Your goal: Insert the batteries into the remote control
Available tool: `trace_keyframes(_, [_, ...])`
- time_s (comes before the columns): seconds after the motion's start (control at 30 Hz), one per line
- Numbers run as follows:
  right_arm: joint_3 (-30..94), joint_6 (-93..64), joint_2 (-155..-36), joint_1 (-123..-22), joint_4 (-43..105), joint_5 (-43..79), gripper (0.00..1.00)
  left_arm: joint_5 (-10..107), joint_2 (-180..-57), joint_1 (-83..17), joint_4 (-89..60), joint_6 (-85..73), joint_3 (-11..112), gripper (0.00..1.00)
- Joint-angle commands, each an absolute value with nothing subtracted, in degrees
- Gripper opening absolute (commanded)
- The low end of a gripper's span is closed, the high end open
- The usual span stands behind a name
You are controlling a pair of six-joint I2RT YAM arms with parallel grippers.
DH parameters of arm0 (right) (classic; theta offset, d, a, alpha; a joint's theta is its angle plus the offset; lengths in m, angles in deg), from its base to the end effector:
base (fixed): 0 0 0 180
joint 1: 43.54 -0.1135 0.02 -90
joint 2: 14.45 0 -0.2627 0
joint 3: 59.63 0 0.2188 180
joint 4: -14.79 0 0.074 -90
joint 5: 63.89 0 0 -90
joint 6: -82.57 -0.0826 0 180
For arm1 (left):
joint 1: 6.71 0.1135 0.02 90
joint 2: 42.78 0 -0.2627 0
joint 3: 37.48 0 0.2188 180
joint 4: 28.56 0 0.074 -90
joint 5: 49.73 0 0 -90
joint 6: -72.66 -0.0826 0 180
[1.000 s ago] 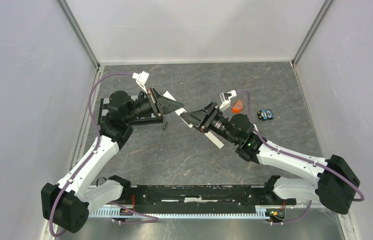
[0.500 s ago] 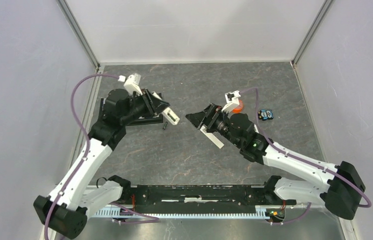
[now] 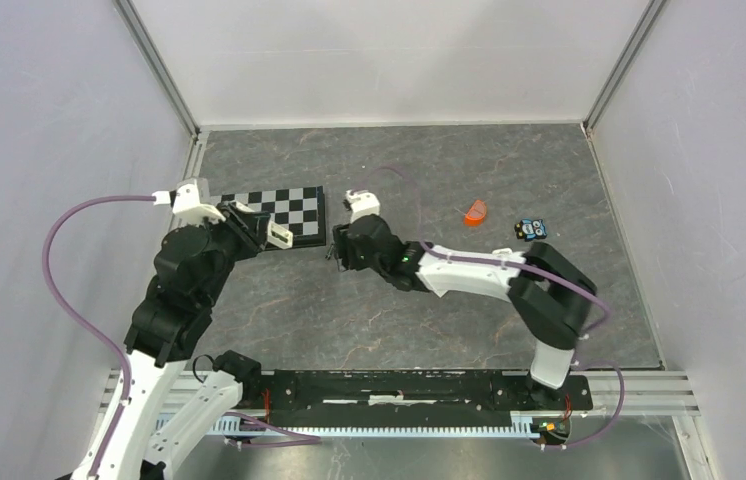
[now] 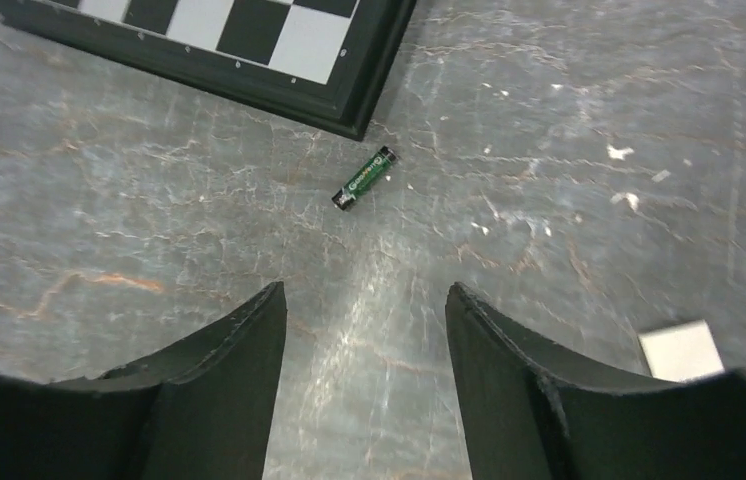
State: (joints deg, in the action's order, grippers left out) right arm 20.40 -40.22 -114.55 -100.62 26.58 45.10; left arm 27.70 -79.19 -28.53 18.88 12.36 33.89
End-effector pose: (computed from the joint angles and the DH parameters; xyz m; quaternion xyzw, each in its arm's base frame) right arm 0.2404 0.3218 0.2168 -0.1030 0.8596 0.2364 0.4411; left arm 0.1356 -0.0349 0.3614 -0.1216 0.7685 -0.1936 0.5976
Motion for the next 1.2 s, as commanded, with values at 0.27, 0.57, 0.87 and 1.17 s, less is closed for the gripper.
trace_keyframes(0.27, [46.22,-37.34,-136.64,-103.4,38.48,53.99,0.76,24.98,-78.36,-28.4,19.35,10.08,34.15,0.02])
trace_keyframes(0.57, [51.72,-34.96,-144.53,-103.49,38.91,60.51,0.67,25.39,-79.09,-28.33,18.74,9.82,33.73,0.02])
trace_keyframes(0.87, [50.91,-39.87,-144.68,-103.81,45.36,64.44,0.39,25.42,-79.89,-28.36,18.11,9.54,33.36,0.02])
trace_keyframes(1.17, [43.46,-41.74,-138.33,-103.73,46.85,66.56,0.01,27.96,-80.72,-28.33,17.06,10.63,32.66,0.02])
